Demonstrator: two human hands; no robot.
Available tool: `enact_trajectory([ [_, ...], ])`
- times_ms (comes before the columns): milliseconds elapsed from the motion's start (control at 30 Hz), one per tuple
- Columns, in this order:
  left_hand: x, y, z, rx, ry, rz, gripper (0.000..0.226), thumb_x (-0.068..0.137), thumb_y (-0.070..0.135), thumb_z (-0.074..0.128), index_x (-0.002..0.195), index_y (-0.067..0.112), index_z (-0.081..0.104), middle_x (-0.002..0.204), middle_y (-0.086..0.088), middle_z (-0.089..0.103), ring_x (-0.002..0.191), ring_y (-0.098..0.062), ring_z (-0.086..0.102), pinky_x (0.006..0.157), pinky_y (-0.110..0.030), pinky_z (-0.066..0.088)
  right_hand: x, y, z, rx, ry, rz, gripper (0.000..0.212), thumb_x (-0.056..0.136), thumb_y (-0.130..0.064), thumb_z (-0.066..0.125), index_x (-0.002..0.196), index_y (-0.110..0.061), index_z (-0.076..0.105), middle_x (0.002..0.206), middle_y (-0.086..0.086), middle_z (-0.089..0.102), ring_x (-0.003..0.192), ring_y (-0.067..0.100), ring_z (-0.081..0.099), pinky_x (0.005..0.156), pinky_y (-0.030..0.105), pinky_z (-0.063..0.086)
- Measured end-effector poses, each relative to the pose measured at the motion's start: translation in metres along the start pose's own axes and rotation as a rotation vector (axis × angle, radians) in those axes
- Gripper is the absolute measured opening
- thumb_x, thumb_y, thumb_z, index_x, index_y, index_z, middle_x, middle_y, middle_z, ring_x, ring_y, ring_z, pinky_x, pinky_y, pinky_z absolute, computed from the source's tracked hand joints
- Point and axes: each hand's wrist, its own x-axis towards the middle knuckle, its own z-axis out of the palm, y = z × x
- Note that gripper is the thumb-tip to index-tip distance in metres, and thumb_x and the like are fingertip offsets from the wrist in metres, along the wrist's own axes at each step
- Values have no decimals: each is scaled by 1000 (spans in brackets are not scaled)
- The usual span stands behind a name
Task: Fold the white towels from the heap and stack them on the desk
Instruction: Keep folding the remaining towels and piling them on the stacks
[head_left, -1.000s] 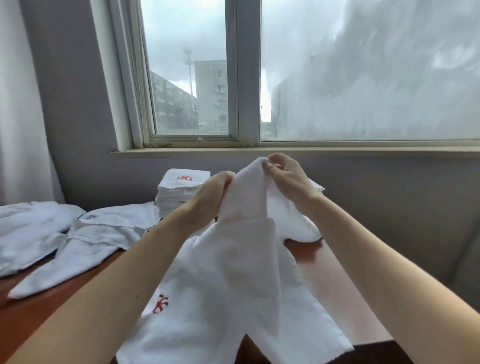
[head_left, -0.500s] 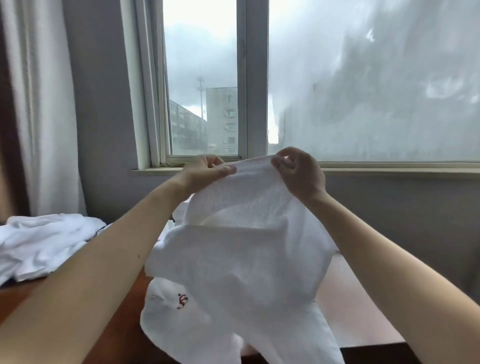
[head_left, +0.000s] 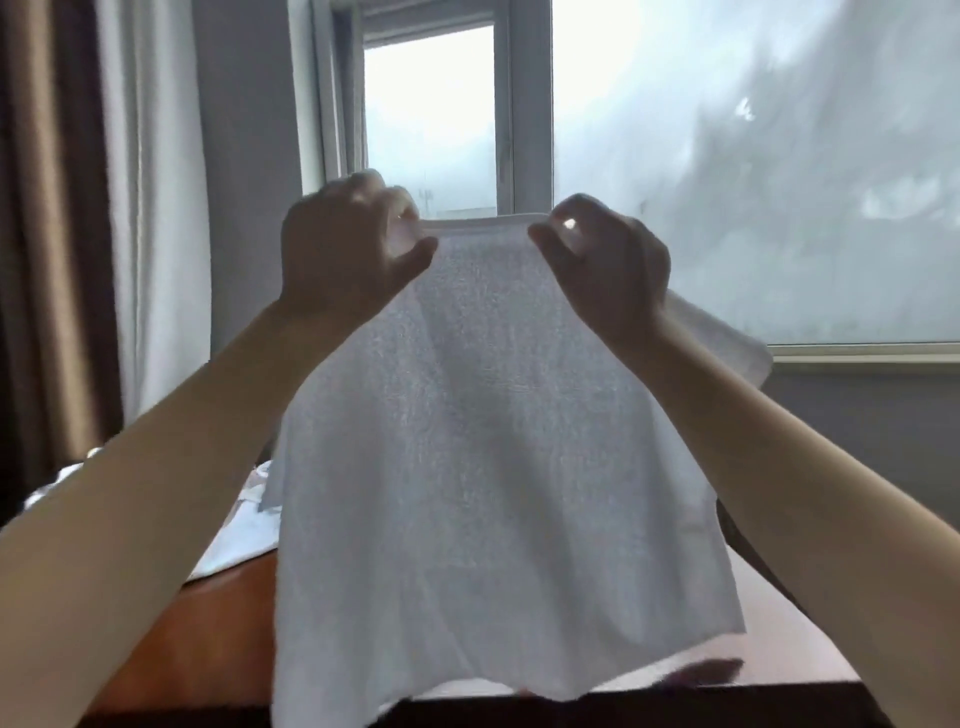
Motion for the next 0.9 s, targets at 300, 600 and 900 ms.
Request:
enact_trajectory([
  [300, -31, -31, 42, 51, -120, 70, 65, 88, 69, 38, 83, 11, 66, 78, -9, 61, 68, -19, 51, 61, -27, 31, -14, 29, 46, -34, -253, -22, 45, 91, -59, 57, 80, -15, 66, 66, -11, 58, 58, 11, 53, 56, 17, 27],
  [600, -127, -44, 171, 17, -417, -57, 25, 78, 33, 79, 78, 12, 66, 79, -7, 59, 77, -31, 61, 62, -34, 39, -97, 120, 128, -230, -667, 130, 55, 78, -60, 63, 57, -16, 37, 54, -8, 44, 58, 21, 45, 48, 24, 21],
  [900, -175, -40, 210, -121, -455, -163, 19, 74, 20, 80, 79, 16, 63, 80, -2, 62, 76, -31, 61, 61, -33, 41, -127, 142, 154, -267, -729, -3, 28, 82, -46, 65, 77, -19, 59, 67, -1, 60, 68, 29, 57, 55, 29, 26],
])
